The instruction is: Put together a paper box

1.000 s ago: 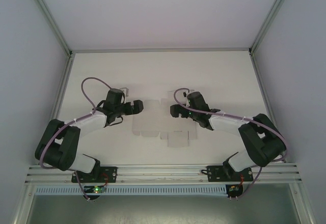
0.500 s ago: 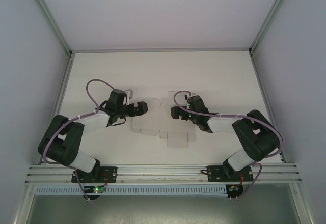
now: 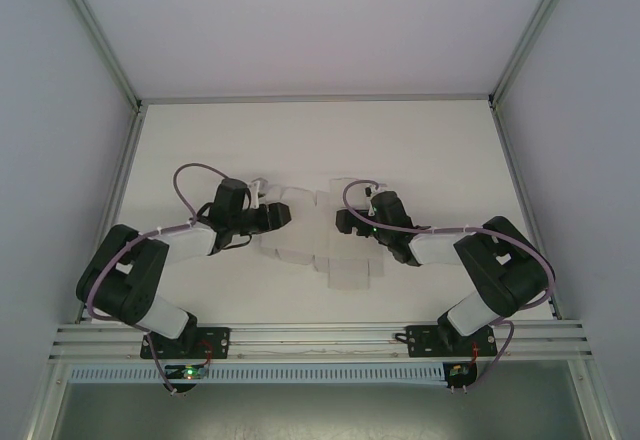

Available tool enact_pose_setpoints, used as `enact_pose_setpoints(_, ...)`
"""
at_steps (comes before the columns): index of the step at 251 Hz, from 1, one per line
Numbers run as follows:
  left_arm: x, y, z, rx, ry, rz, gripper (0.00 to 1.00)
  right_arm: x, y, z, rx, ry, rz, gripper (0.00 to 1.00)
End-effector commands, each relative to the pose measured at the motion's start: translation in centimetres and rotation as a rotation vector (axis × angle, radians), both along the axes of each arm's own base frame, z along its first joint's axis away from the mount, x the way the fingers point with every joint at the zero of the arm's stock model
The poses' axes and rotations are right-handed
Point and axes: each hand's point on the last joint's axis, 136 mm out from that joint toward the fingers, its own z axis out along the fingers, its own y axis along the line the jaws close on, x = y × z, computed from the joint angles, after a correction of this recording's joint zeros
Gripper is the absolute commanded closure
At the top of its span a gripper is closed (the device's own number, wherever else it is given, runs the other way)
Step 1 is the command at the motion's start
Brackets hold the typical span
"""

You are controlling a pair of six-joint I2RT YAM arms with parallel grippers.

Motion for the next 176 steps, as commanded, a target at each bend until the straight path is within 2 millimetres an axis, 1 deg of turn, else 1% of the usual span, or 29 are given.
enact_pose_setpoints(1, -0.3, -1.1, 2.6, -0.046, -0.074, -0.04, 0.8, -2.9, -0.7, -3.3, -0.01, 0.152, 0.018, 0.02)
enact_pose_setpoints(23, -0.4, -1.2, 3.7, -0.041, -0.108, -0.051, 1.0, -2.5, -0.3, -1.5, 0.004, 0.112, 0.046, 0.02)
enact_pose_setpoints(37, -0.3, -1.1, 4.7, -0.031, -0.134, -0.045, 1.0, -2.1, -0.3, 0.2, 0.009, 0.08, 0.058, 0.02)
enact_pose_setpoints(57, -0.2, -1.0, 6.7, -0.033, -0.194, -0.045, 1.0, -1.5, -0.4, 3.3, 0.015, 0.01, 0.067, 0.02)
enact_pose_setpoints(80, -0.5, -0.7, 9.6, -0.052, -0.275, -0.036, 1.0, -1.6, -1.0, 7.2, 0.033, -0.073, 0.068, 0.02)
enact_pose_setpoints(102, -1.3, -0.5, 12.7, -0.093, -0.355, -0.034, 1.0, -2.2, -2.2, 10.1, 0.048, -0.136, 0.048, 0.01)
enact_pose_setpoints(123, -2.4, -0.5, 15.5, -0.148, -0.421, -0.044, 1.0, -3.3, -3.6, 12.3, 0.081, -0.181, 0.031, 0.02)
enact_pose_setpoints(145, -3.7, -0.5, 18.0, -0.193, -0.475, -0.055, 1.0, -4.3, -5.1, 14.4, 0.138, -0.239, 0.011, 0.02)
enact_pose_setpoints(161, -4.3, 0.0, 19.6, -0.219, -0.508, -0.039, 1.0, -4.9, -6.0, 15.4, 0.188, -0.282, 0.001, 0.02)
enact_pose_setpoints(176, -5.0, 0.2, 21.2, -0.254, -0.547, -0.029, 1.0, -5.5, -6.6, 15.9, 0.248, -0.307, -0.002, 0.02)
